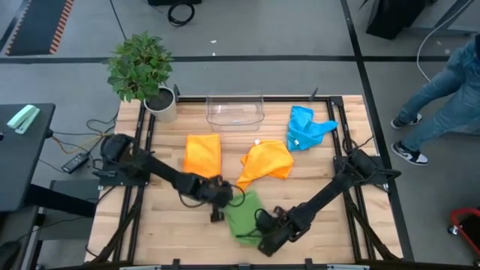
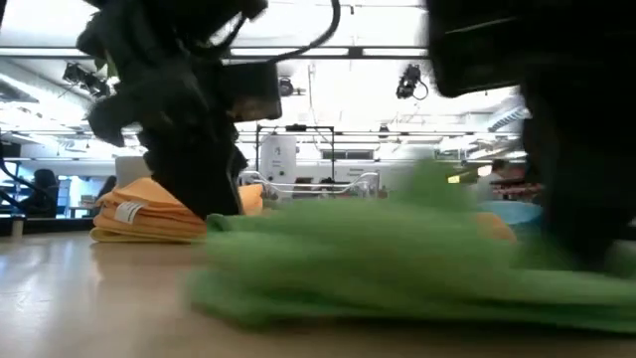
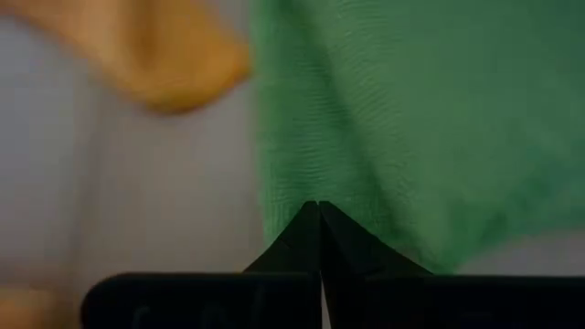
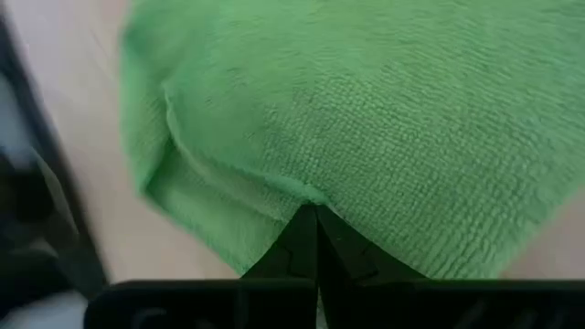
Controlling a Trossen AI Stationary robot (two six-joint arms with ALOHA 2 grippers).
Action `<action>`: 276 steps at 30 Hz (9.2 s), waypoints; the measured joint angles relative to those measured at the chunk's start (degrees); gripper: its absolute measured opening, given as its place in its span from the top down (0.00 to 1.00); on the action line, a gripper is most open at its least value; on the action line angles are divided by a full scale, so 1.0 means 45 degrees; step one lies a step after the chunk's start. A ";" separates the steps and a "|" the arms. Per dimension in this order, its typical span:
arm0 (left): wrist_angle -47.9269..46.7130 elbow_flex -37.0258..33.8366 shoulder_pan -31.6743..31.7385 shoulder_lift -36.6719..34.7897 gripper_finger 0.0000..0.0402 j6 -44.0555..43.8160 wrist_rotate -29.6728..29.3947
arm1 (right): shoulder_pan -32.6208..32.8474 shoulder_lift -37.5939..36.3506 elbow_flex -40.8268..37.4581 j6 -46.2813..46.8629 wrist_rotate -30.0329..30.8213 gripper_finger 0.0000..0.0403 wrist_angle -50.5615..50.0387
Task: Fold microfiber towels
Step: Fold the green microfiber cloth
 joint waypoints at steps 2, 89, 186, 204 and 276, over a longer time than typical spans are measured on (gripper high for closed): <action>0.0934 0.0035 -0.0537 0.0293 0.99 -0.0924 0.0409 | 0.0114 -0.0296 0.0006 -0.0695 -0.0167 1.00 -0.1619; 0.1687 0.3395 -0.1768 0.1740 0.96 1.0279 -0.0338 | 0.1911 -0.5793 -0.5541 -0.5074 0.1033 0.52 0.2797; 0.0017 0.3427 -0.0572 0.1009 0.92 0.3386 0.0067 | 0.1195 -0.3741 -0.4993 -0.0586 0.0521 0.97 0.4107; 0.3870 0.3512 -0.1444 0.2665 0.94 -0.1864 0.0832 | -0.1518 -0.4823 -0.6833 -0.4471 0.0231 1.00 0.2422; -0.2060 0.4091 -0.1089 0.2286 0.96 -0.0551 -0.1024 | 0.0488 -0.4590 -0.6947 0.1245 0.1432 1.00 0.2138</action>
